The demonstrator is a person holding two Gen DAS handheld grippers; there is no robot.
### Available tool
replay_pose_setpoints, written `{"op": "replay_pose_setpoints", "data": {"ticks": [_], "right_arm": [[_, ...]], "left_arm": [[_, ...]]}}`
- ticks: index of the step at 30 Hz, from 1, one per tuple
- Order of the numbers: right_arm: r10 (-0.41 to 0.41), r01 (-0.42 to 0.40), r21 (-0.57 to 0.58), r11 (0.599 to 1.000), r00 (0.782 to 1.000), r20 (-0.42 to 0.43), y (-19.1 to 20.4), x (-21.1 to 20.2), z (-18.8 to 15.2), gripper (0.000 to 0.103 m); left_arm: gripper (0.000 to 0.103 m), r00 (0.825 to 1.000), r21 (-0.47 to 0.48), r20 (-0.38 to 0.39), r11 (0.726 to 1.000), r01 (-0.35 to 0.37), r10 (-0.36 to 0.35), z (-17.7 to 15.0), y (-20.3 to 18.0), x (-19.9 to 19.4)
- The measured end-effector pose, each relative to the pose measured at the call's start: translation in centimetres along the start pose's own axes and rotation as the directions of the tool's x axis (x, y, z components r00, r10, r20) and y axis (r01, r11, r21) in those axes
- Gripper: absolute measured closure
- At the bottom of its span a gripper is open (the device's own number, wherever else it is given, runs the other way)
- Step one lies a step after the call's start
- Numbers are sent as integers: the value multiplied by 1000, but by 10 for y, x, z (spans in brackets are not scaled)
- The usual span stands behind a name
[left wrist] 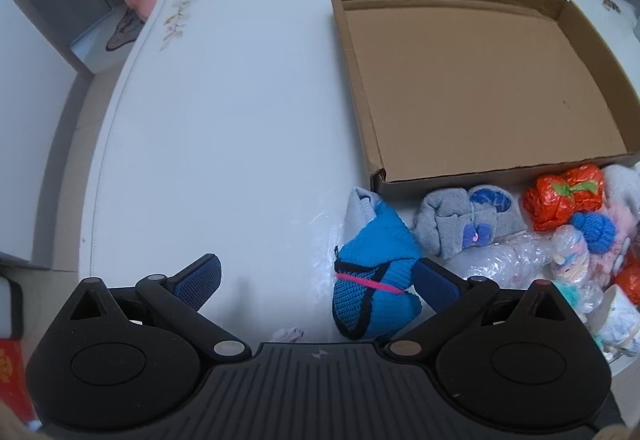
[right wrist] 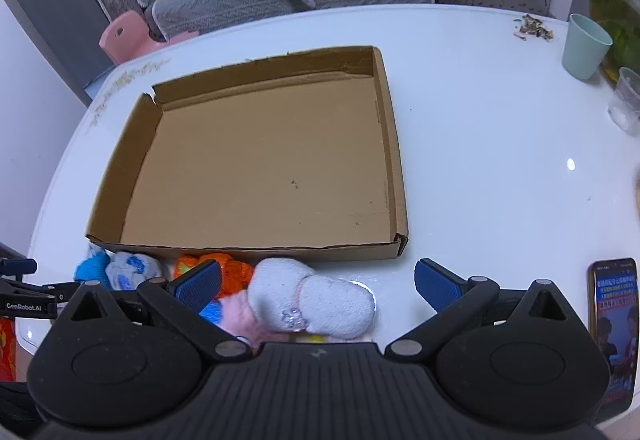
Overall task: Organize objects
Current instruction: 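Grasp the blue knit bundle with the left gripper while the right grasps the white towel roll, then carry both bundles into the cardboard tray and open both grippers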
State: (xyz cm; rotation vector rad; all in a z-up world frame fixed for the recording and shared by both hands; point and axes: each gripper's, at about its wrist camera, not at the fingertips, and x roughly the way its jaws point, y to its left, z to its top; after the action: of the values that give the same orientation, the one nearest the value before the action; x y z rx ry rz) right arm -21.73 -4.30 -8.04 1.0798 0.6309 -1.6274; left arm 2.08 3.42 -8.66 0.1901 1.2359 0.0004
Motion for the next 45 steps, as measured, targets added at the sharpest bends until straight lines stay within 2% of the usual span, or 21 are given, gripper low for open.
{"op": "replay_pose_setpoints", "data": {"ticks": [5,13,18,21,23,24,26,27,30,31,35,36,38,39,42,45], "right_arm": [[15,-16,-27,999,999,-44,1,20,2,0],[-10,6,-39,999,994,-113,3,44,3,0],[-26,19,-45,999,988,-155,7,58,-1,0],[-16,12,-23,1000,984,-179,5,67,-5,1],[5,-3,14,1000,985,-174,0,68,-8,1],[9,-5,26,1000,987,-159,-1,66,-8,5],[16,-14,17,1000,990,-139,-1,60,-8,25],[22,-18,34,999,991,-134,-2,57,-7,41],[59,-49,84,995,990,-131,-7,54,-7,61],[58,-46,93,995,990,-127,-8,52,-7,62],[55,-42,113,993,992,-113,-14,53,-14,62],[57,-44,115,992,993,-106,-15,51,-15,55],[49,-37,115,993,993,-103,-17,49,-16,40],[37,-26,117,993,995,-95,-17,47,-17,25],[36,-30,85,996,997,-62,-20,36,-18,23],[61,-61,5,998,997,-56,-23,27,-23,22]], "left_arm": [[1,999,7,-33,999,33,-33,-1,-2,11],[1,996,-10,-54,998,64,-64,-3,2,25],[2,996,-2,-59,998,60,-60,-8,1,33],[7,994,-31,-44,995,98,-99,-9,5,31],[18,993,-40,-23,992,116,-117,-10,6,27],[22,993,-36,-14,992,120,-121,-10,6,24],[42,992,-29,10,992,124,-124,-9,6,18],[46,992,-27,18,992,127,-127,-9,6,16],[50,990,-33,39,990,137,-136,-16,5,13],[50,990,-28,49,991,134,-133,-18,5,11],[50,991,-15,57,992,126,-125,-20,5,7],[50,990,-15,55,991,132,-131,-9,13,17],[50,990,-13,57,991,131,-131,-11,15,16],[50,990,-11,55,991,131,-130,-11,14,16],[49,990,-9,56,991,133,-133,-4,10,22],[49,989,-4,54,991,136,-136,2,6,26]]}}
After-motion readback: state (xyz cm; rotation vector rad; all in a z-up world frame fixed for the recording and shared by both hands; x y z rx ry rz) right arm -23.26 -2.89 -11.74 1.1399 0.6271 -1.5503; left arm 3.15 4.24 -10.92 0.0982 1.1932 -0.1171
